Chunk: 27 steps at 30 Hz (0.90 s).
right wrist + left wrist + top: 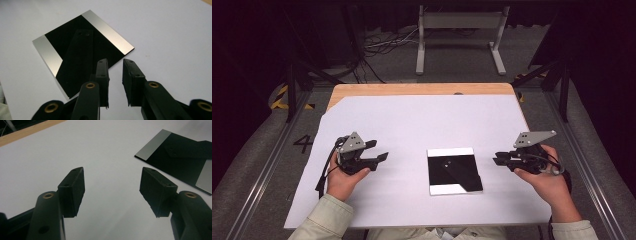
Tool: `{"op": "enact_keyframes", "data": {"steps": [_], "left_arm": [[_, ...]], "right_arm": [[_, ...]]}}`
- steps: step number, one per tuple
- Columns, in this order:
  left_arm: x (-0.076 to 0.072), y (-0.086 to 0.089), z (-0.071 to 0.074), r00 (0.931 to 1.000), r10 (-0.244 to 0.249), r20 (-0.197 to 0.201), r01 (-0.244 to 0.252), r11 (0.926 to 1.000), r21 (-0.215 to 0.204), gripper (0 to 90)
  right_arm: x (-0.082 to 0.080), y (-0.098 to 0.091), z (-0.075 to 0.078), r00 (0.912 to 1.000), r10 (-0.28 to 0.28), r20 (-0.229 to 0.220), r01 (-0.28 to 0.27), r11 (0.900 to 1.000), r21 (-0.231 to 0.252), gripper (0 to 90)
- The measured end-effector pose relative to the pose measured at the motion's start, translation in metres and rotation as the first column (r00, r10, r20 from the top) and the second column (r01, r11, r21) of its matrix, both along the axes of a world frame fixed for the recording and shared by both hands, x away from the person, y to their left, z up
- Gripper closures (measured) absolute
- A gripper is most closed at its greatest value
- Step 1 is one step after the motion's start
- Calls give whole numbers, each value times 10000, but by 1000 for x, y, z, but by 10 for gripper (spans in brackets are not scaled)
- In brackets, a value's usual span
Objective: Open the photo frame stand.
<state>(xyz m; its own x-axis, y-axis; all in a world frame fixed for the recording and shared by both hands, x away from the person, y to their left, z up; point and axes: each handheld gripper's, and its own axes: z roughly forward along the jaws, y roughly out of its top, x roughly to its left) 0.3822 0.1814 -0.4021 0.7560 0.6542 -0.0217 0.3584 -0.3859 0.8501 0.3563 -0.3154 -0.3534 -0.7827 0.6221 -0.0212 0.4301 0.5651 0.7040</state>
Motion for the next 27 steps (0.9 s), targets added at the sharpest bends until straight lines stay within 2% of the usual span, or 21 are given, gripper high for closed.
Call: {"op": "enact_keyframes", "data": {"steps": [13, 27], "left_arm": [[0, 0, -1, 10000, 2, -25, -2, 10000, 100, 377], [0, -1, -2, 10000, -33, -63, 34, 9999, 140, 377]], "right_arm": [[-9, 4, -11, 9981, 332, -526, -352, 9987, -374, 745], [-15, 9, -25, 9915, 591, -1161, -687, 9944, -803, 737]]}}
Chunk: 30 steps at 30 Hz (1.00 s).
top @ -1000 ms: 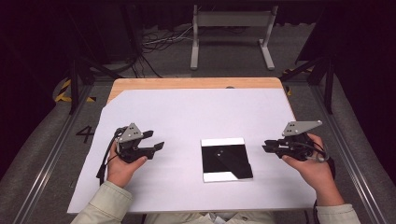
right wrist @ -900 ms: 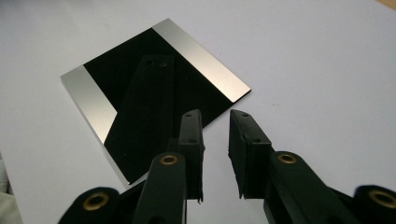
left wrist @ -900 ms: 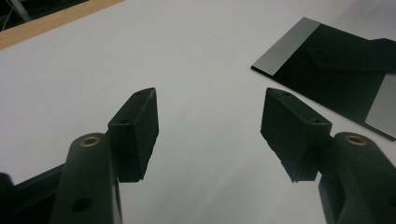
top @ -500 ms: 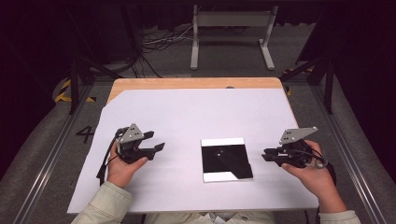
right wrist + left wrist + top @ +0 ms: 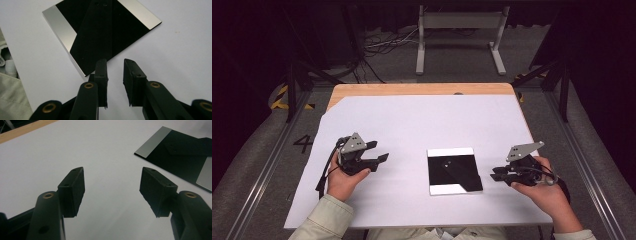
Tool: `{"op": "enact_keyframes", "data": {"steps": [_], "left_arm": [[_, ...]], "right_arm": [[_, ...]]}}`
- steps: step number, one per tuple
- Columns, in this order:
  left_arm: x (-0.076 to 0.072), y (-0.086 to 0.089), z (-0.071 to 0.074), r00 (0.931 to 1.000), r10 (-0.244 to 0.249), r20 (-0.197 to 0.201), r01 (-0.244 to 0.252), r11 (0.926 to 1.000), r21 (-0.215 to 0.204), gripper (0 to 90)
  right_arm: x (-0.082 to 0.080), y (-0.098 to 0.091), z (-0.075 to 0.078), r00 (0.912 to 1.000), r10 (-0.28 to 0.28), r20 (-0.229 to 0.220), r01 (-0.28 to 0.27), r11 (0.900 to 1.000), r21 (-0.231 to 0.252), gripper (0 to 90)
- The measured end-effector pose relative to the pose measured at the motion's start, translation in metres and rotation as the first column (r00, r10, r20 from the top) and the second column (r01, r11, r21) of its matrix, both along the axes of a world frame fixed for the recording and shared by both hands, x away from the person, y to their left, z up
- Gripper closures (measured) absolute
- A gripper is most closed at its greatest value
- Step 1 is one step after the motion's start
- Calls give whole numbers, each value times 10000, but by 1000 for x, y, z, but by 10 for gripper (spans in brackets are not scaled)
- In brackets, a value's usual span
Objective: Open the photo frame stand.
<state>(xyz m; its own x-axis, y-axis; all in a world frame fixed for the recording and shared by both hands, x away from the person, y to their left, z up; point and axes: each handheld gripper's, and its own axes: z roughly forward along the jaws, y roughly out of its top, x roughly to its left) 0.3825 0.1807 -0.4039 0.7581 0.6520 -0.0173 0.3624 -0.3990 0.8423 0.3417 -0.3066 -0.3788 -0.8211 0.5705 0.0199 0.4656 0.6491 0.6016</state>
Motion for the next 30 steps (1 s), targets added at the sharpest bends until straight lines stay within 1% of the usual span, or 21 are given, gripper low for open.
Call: {"op": "enact_keyframes", "data": {"steps": [4, 5, 7, 9, 11, 16, 24, 26, 30], "left_arm": [[0, 0, 0, 10000, 4, 43, -4, 10000, 4, 377], [0, 1, 0, 10000, 7, 22, -7, 10000, -12, 377], [0, 1, 0, 10000, 5, 22, -5, 10000, -20, 377], [0, 1, 0, 10000, -14, 25, 14, 10000, -3, 377], [0, 1, 0, 10000, -13, 14, 13, 10000, -18, 377], [0, 0, -1, 10000, -44, -34, 44, 10000, -30, 377], [1, 0, -1, 10000, -62, -24, 62, 10000, -1, 375], [1, 0, -1, 10000, -62, -26, 62, 10000, 1, 375], [1, 0, -1, 10000, -64, -17, 64, 10000, 6, 375]], "right_arm": [[1, 2, -4, 9994, 171, -289, -177, 9996, -203, 741], [0, 4, -5, 9988, 273, -418, -287, 9990, -330, 745], [0, 5, -6, 9984, 333, -454, -350, 9987, -376, 746], [1, 7, -9, 9966, 483, -664, -522, 9969, -590, 753], [1, 8, -10, 9959, 544, -729, -592, 9961, -649, 756], [1, 13, -15, 9914, 720, -1096, -830, 9915, -1001, 755], [0, 20, -22, 9848, 979, -1438, -1178, 9835, -1375, 752], [0, 21, -23, 9841, 984, -1479, -1195, 9827, -1412, 752], [-1, 26, -27, 9802, 1085, -1658, -1358, 9772, -1635, 752]]}}
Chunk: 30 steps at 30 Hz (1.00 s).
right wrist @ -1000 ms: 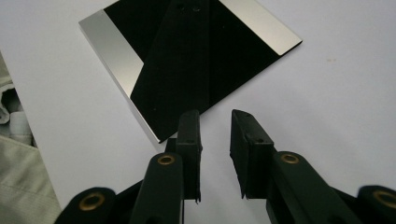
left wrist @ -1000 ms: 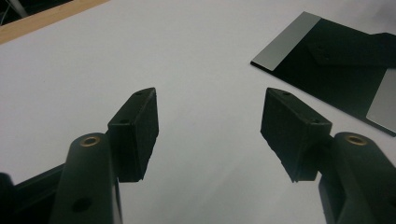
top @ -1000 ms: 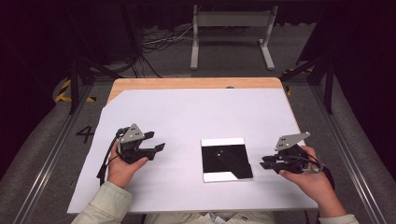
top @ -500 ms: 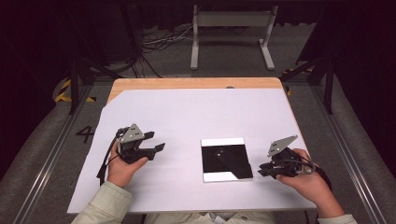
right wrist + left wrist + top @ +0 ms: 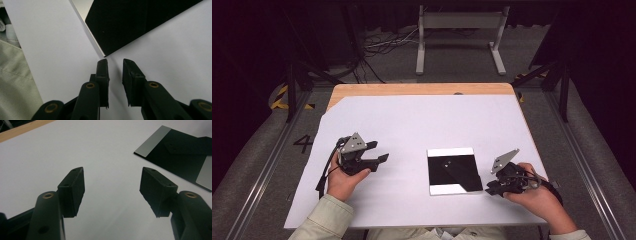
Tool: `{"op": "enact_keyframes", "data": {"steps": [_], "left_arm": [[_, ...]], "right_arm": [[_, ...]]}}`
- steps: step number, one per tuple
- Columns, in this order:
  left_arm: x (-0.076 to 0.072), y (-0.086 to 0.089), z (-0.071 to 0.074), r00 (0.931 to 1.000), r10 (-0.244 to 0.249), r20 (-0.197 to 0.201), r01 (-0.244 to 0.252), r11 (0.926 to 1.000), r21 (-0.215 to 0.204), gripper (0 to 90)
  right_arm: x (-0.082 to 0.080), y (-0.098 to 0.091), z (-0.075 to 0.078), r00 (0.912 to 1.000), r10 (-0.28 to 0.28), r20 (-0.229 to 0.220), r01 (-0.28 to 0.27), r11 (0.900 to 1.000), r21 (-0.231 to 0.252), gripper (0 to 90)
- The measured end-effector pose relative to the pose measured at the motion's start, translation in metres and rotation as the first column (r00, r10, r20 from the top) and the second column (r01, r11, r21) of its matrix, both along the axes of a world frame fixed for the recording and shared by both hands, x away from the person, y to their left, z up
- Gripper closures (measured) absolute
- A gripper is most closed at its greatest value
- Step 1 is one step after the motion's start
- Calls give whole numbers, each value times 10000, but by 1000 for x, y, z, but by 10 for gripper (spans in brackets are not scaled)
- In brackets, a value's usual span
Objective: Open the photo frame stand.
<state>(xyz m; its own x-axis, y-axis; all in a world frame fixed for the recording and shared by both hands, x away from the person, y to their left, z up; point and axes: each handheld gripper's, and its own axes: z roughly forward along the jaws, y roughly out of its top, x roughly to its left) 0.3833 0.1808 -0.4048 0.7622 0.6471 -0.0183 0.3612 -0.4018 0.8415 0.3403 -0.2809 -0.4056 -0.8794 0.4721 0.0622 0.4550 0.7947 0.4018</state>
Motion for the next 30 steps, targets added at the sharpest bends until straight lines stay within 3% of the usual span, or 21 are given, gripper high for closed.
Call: {"op": "enact_keyframes", "data": {"steps": [30], "left_arm": [[-1, 2, 0, 10000, 32, -17, -32, 10000, 42, 373]], "right_arm": [[1, 19, -5, 9983, 569, -109, -576, 9948, -834, 893]]}}
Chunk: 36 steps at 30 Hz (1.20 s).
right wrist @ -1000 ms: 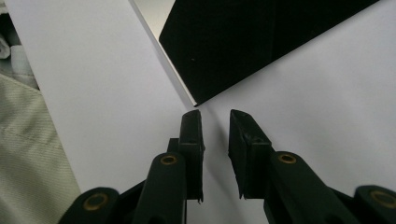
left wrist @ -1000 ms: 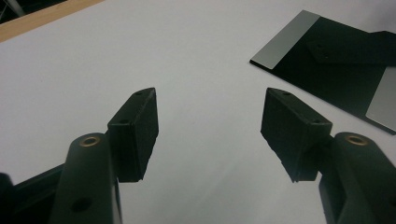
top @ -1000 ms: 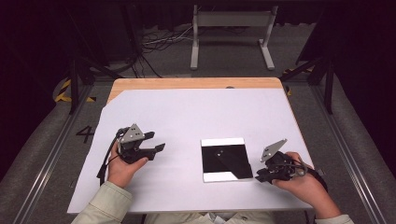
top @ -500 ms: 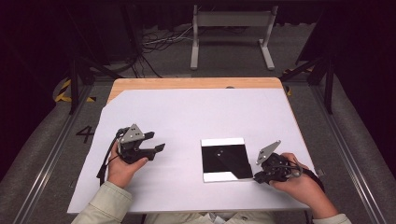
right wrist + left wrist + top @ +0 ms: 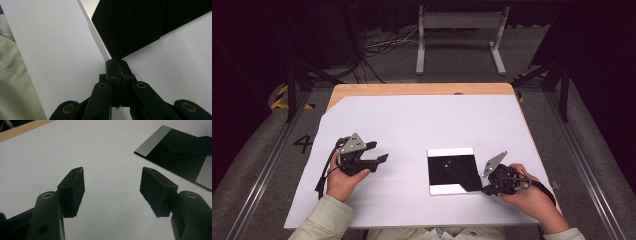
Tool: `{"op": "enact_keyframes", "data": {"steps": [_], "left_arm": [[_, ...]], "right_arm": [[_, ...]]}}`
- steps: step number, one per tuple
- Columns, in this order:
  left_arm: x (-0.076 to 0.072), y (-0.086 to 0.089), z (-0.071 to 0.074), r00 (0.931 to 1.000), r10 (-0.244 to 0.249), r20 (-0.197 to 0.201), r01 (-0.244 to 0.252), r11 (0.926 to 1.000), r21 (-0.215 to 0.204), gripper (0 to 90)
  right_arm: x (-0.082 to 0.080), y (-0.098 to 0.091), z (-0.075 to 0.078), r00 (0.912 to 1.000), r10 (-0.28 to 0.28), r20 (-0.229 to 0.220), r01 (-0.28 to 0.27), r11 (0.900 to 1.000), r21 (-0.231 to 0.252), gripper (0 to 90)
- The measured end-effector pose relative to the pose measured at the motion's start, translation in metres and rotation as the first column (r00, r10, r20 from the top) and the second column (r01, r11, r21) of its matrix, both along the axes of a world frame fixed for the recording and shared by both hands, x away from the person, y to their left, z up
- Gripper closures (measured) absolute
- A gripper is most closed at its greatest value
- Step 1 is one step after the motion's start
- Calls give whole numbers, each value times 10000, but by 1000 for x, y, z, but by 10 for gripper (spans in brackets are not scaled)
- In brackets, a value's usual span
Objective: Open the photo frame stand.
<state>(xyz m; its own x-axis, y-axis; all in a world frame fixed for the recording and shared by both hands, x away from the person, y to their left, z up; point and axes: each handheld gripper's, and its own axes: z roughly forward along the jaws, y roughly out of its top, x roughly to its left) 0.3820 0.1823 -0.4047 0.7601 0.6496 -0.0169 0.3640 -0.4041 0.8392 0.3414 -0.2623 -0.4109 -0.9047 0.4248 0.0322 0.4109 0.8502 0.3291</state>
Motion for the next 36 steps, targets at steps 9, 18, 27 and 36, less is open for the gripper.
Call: {"op": "enact_keyframes", "data": {"steps": [9, 18, 27, 36], "left_arm": [[0, -1, 0, 10000, 6, 23, -6, 10000, 17, 371], [0, -1, -1, 10000, -5, 31, 5, 10000, 29, 370], [0, -2, -1, 10000, -4, -24, 4, 10000, 11, 369], [0, -2, -1, 10000, -11, -41, 11, 10000, 25, 367]], "right_arm": [[-2, -5, 5, 9999, 12, 112, -18, 9987, 505, 900], [-3, -9, 12, 9995, 21, 307, -49, 9958, 914, 900], [-3, -14, 23, 9978, -26, 660, -93, 9838, 1789, 900], [-4, -16, 32, 9931, -261, 1141, -70, 9597, 2809, 900]]}}
